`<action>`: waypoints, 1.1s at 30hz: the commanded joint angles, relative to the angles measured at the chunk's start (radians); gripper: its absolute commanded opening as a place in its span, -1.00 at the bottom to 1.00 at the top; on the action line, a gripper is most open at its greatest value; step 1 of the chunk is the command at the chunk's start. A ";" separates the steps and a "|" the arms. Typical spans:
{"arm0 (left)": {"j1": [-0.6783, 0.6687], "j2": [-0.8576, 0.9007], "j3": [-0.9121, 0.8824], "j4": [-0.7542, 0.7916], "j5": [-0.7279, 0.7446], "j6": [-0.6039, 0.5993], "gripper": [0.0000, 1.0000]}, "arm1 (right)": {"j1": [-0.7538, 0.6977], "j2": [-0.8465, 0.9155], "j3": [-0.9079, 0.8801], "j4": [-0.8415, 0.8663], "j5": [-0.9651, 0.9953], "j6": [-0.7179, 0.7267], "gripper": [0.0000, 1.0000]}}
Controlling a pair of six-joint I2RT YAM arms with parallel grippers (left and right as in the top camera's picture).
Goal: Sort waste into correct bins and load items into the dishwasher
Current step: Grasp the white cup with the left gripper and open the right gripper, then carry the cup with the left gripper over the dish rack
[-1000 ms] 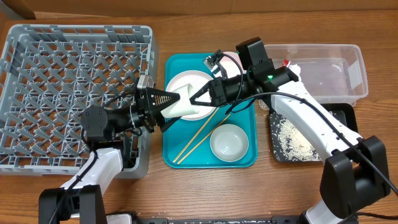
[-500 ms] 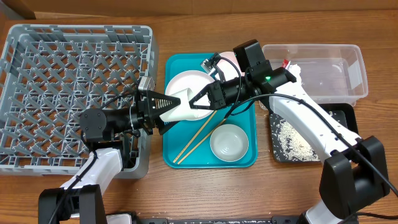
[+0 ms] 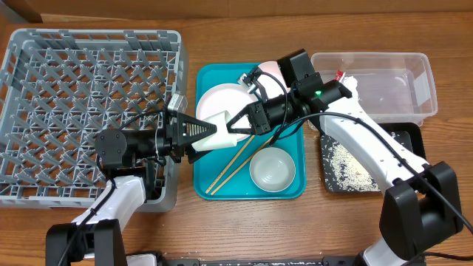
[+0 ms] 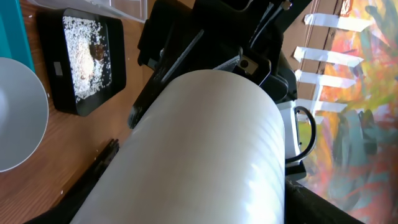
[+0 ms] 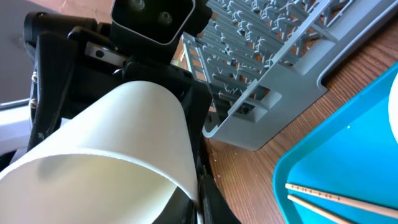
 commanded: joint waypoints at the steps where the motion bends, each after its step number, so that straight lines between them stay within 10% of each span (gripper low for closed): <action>1: -0.002 -0.002 0.009 0.008 0.029 0.031 0.48 | -0.010 0.011 0.001 0.001 0.035 -0.053 -0.91; 5: -0.002 -0.002 0.009 0.008 0.029 0.031 0.08 | -0.010 0.011 0.001 0.009 0.035 -0.053 -0.78; 11: -0.002 -0.002 0.009 0.008 0.029 0.047 0.11 | -0.011 0.011 0.001 0.012 0.034 -0.053 -0.51; 19: 0.010 -0.002 0.011 0.048 0.009 0.089 -0.14 | -0.051 0.011 0.002 0.002 0.060 -0.052 0.43; 33: 0.291 0.000 0.190 -0.080 -0.177 0.392 -0.51 | -0.197 0.011 0.002 -0.117 0.262 -0.011 1.00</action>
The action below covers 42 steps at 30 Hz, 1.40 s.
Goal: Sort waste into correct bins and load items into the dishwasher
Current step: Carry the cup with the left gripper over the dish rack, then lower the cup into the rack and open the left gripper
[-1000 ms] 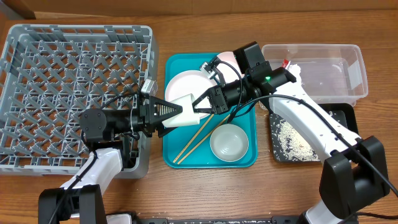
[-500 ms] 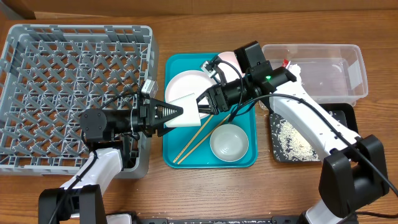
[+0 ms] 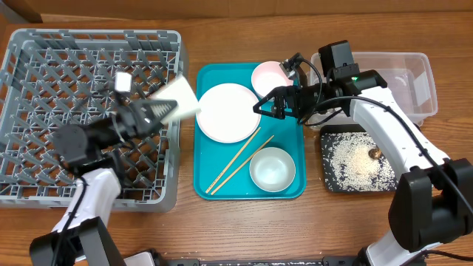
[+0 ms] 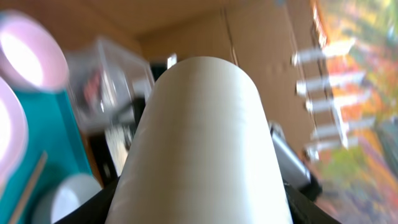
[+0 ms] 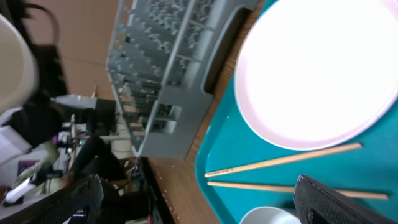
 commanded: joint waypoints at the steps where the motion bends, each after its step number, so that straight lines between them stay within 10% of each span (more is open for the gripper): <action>1: 0.043 0.000 0.065 -0.063 -0.135 0.153 -0.53 | 0.009 0.005 0.002 -0.003 0.069 0.010 1.00; 11: 0.087 0.000 0.245 -0.698 -0.451 0.660 -0.52 | 0.011 0.005 0.002 -0.018 0.090 0.010 1.00; 24: 0.071 0.000 0.789 -1.983 -0.916 1.326 -0.46 | 0.011 0.005 0.002 -0.021 0.093 0.055 1.00; 32: -0.096 0.000 0.876 -2.491 -1.366 1.409 -0.48 | 0.011 0.005 0.002 -0.021 0.092 0.071 1.00; 42: -0.211 0.000 0.778 -2.609 -1.542 1.296 -0.49 | 0.011 0.005 0.002 -0.023 0.092 0.077 0.99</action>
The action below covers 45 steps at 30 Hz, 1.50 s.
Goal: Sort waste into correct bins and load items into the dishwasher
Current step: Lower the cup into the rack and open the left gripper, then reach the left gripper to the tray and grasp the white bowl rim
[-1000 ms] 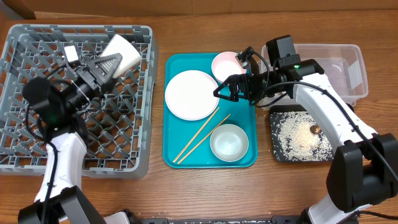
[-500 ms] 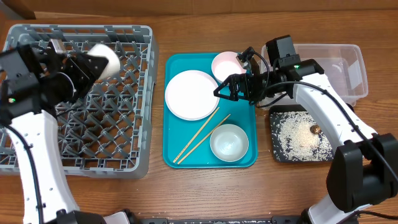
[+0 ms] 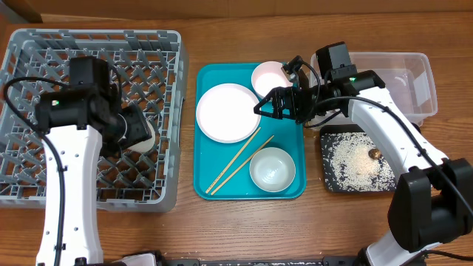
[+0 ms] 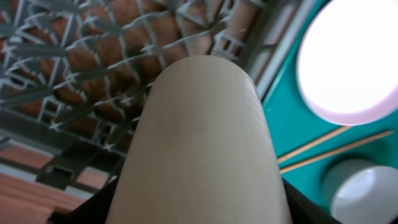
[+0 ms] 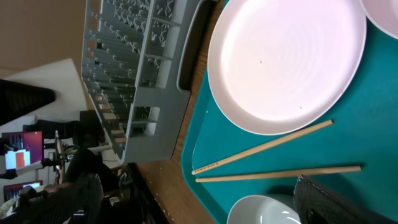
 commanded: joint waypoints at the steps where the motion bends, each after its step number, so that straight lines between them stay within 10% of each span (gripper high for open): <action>1: -0.003 -0.006 -0.071 0.002 -0.091 -0.031 -0.49 | 0.003 0.004 0.002 0.001 0.000 0.002 1.00; 22: -0.034 -0.006 -0.317 0.146 -0.067 -0.076 -0.47 | 0.003 0.004 0.002 -0.011 0.000 0.002 1.00; 29: -0.034 -0.006 -0.356 0.185 -0.072 -0.077 0.09 | 0.003 0.004 0.002 -0.011 0.000 0.002 1.00; 33: -0.034 -0.006 -0.356 0.201 -0.064 -0.076 0.73 | 0.003 0.004 0.002 -0.011 0.001 0.002 1.00; 45: -0.043 -0.006 -0.205 0.190 0.065 -0.048 0.68 | 0.003 0.004 0.002 -0.010 0.014 0.002 1.00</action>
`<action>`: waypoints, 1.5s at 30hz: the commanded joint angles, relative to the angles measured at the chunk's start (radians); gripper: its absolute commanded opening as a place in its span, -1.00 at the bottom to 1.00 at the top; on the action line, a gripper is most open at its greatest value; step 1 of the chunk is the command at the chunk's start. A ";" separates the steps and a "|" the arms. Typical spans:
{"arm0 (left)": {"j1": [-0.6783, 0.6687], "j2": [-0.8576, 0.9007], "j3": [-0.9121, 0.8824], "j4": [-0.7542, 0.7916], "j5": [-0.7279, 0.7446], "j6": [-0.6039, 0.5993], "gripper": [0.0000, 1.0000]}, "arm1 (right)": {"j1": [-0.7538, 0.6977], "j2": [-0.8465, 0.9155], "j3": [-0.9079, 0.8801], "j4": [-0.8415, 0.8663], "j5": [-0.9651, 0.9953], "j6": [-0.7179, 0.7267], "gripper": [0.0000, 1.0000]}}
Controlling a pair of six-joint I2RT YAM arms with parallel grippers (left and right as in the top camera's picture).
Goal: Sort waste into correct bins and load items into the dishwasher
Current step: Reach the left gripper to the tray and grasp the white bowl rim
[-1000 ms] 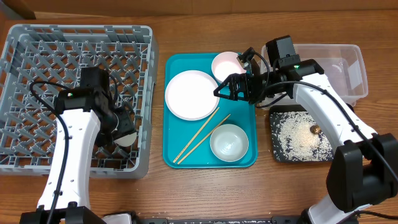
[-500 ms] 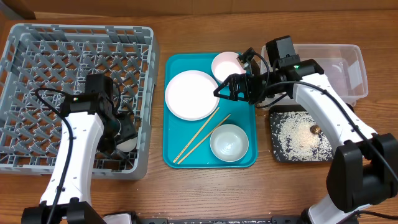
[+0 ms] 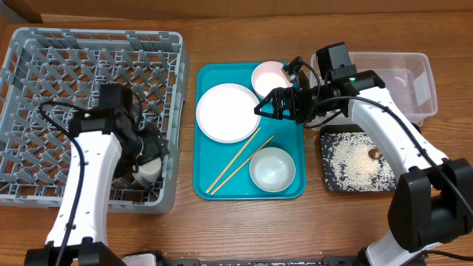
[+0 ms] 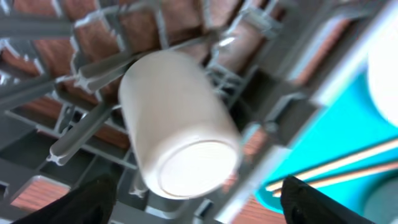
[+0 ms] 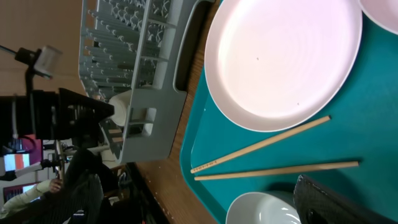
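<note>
A white cup (image 4: 177,140) lies among the tines of the grey dishwasher rack (image 3: 44,66), near its front right corner, base toward the left wrist camera. The same cup (image 3: 148,170) shows in the overhead view. My left gripper (image 3: 151,151) hangs just above it, open, its fingers wide of the cup on either side. My right gripper (image 3: 270,106) hovers open and holding nothing over the teal tray (image 3: 203,185). The tray holds a white plate (image 3: 225,112), a small pink bowl (image 3: 267,77), a white bowl (image 3: 272,168) and two chopsticks (image 3: 236,164).
A clear plastic bin (image 3: 384,85) stands at the back right. In front of it lies a black tray (image 3: 355,159) with scattered rice. The rack's right wall sits close beside the teal tray's left edge.
My left gripper was shut on the cup above the rack; now the cup rests in the rack and the gripper is open above it. The right arm has hardly moved.
Both grippers were on the cup over the tray. Then my left gripper alone held it at the rack's right edge, with the right gripper open over the tray. Later the cup was over the rack's right part, and now it lies in the rack, let go.
</note>
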 commanded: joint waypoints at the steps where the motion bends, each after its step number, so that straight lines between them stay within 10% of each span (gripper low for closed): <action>1: -0.023 -0.007 0.111 -0.001 0.082 0.032 0.68 | 0.002 0.003 0.005 0.002 0.006 0.000 1.00; 17: -0.414 0.043 0.177 0.179 0.119 0.108 0.79 | -0.084 -0.267 0.135 -0.251 0.595 0.283 1.00; 32: -0.639 0.397 0.177 0.370 0.234 0.110 0.65 | -0.129 -0.310 0.113 -0.320 0.609 0.288 1.00; 45: -0.700 0.494 0.177 0.359 0.182 0.116 -0.12 | -0.129 -0.310 0.113 -0.320 0.609 0.288 1.00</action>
